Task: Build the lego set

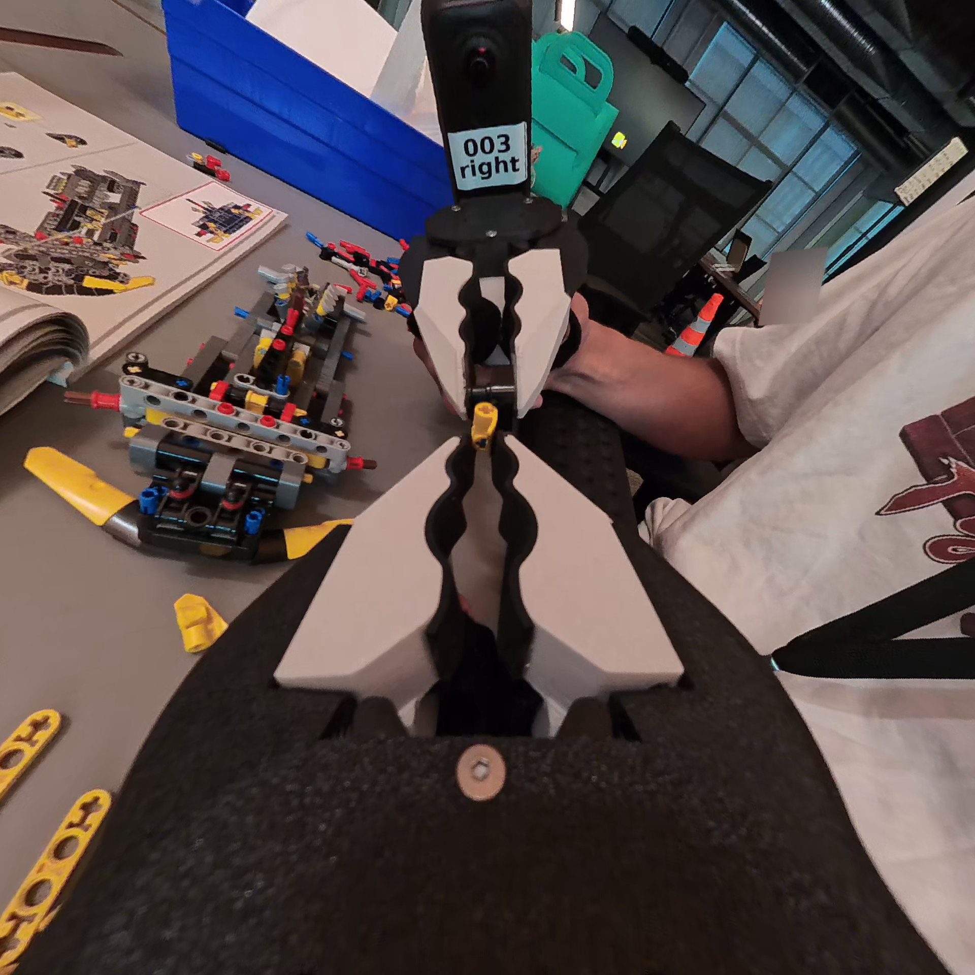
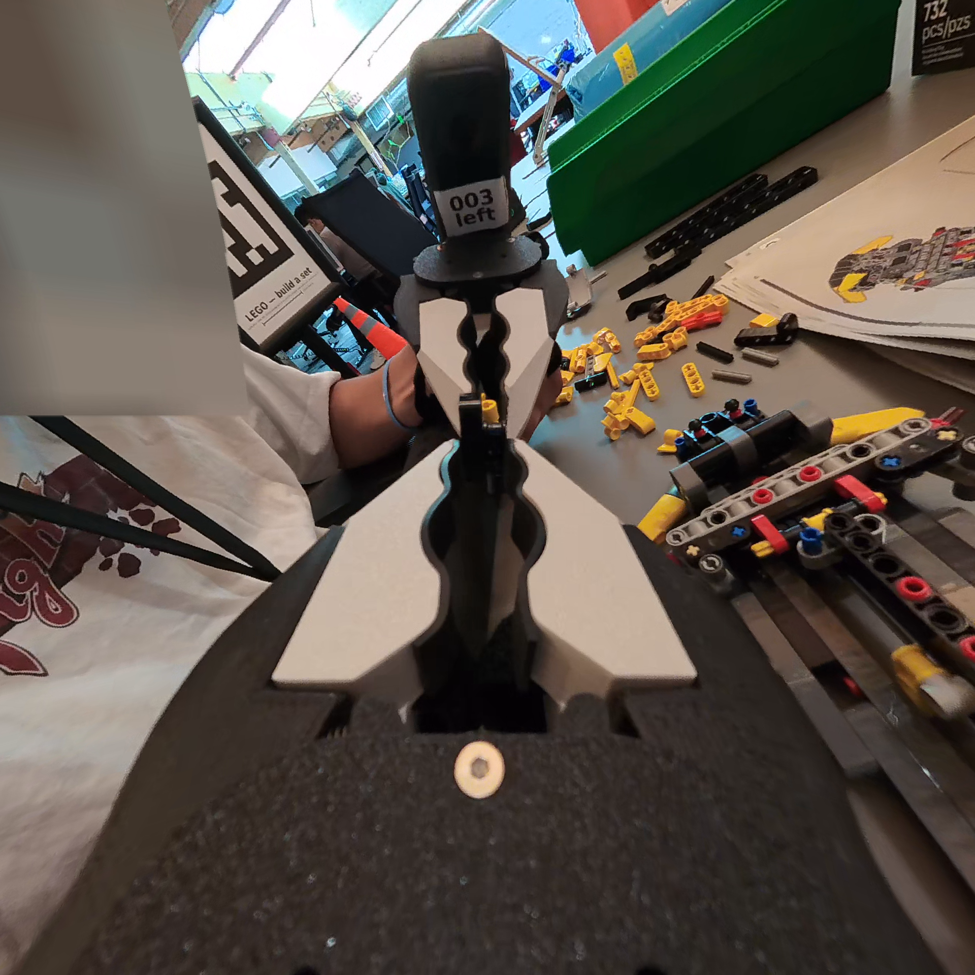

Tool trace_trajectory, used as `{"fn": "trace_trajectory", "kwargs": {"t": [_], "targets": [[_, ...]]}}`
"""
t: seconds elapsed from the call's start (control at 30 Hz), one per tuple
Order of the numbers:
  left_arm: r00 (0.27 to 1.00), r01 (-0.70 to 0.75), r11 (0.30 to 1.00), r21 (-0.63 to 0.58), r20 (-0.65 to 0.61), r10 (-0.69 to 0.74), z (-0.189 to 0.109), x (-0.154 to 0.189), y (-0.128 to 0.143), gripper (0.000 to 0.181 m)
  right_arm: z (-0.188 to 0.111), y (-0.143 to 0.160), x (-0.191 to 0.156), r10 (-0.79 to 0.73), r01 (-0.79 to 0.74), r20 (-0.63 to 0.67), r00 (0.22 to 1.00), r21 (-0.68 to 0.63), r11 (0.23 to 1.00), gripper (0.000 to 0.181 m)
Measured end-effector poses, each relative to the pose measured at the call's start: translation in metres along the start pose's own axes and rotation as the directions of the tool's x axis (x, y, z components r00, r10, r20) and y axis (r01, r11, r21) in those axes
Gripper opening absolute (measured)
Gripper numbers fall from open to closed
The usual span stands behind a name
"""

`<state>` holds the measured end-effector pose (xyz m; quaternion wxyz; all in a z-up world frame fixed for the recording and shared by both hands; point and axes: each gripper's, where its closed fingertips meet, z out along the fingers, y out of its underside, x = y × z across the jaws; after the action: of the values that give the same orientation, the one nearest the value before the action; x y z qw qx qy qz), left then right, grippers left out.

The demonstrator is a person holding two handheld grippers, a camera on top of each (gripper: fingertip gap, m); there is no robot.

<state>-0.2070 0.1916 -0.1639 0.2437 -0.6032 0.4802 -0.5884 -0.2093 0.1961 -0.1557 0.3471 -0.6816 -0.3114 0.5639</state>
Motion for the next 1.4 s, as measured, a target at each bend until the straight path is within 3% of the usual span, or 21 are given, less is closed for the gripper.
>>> {"fn": "trace_trajectory", "kwargs": {"t": [0.3,0.6,1.0,1.4], "targets": [[1.000,0.017,0.998,0.066,-0.013,-0.016,-0.003,0.001,-0.009,0.004,0.000,-0.008,-0.001,0.025,-0.026,0.027,0.999,0.059,0.998,0.014],[0.994,0.109,0.994,0.014,-0.031,-0.109,0.000,-0.005,-0.001,0.004,0.000,-0.001,0.006,-0.031,0.032,-0.045,0.998,0.019,0.999,0.014],[0.997,0.071,0.997,0.023,-0.007,-0.071,-0.001,-0.006,-0.002,0.004,0.003,-0.002,0.006,0.060,-0.060,-0.003,0.998,0.057,0.997,0.014],[0.994,0.106,0.958,0.268,-0.047,-0.097,-0.011,-0.001,-0.036,0.005,0.002,-0.039,-0.002,0.195,-0.236,0.161,0.968,0.302,0.923,0.014]]}}
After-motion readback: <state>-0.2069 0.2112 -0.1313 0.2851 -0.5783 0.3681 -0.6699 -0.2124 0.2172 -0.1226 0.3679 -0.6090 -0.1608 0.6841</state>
